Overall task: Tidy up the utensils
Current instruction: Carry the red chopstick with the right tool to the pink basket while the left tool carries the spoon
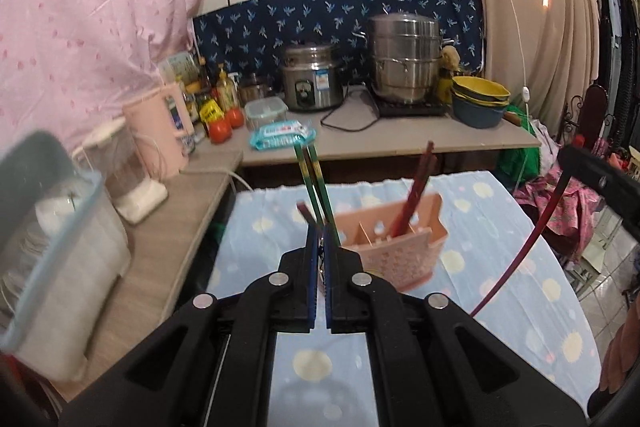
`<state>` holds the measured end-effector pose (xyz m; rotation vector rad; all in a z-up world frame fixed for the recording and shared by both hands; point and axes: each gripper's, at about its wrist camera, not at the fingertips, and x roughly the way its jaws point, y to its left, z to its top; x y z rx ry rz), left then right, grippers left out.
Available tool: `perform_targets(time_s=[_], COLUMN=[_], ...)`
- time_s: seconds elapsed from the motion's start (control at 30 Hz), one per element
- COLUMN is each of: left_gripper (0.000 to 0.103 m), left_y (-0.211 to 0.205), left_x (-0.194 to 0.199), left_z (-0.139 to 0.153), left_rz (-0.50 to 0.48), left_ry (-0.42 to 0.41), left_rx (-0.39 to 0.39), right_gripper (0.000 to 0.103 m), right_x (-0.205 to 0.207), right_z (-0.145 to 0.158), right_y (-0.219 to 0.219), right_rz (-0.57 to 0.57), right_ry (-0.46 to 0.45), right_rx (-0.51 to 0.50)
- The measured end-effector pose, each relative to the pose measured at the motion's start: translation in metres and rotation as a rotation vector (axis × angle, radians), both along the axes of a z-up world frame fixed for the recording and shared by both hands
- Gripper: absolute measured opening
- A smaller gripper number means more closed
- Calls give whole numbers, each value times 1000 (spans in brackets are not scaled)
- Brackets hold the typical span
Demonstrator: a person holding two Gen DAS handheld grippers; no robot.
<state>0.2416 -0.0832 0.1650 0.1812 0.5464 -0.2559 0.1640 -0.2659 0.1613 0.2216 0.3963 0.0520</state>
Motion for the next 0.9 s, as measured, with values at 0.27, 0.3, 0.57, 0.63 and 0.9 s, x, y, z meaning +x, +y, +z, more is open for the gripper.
perform_targets(time_s=[0.27, 0.3, 0.57, 0.63, 0.9], left_gripper=[2, 2, 1, 1, 2], left_y=[-22, -24, -27, -22, -8], left_x=[61, 70, 111, 111, 103], left_z=[16, 15, -6, -8, -19], left_rz=[26, 25, 44, 46, 46], left_ry=[-33, -24, 37, 40, 69], left_rx=[72, 73, 63, 47, -12], right_gripper=[7, 7, 7, 7, 7], right_x=[54, 64, 122, 133, 150], right_z=[57, 64, 57, 46, 16], right_y=[-7, -6, -4, -6, -2], right_rz=[-43, -47, -57, -53, -42], right_ry=[-140, -153, -137, -107, -44], right_rx=[-6, -9, -17, -9, -20])
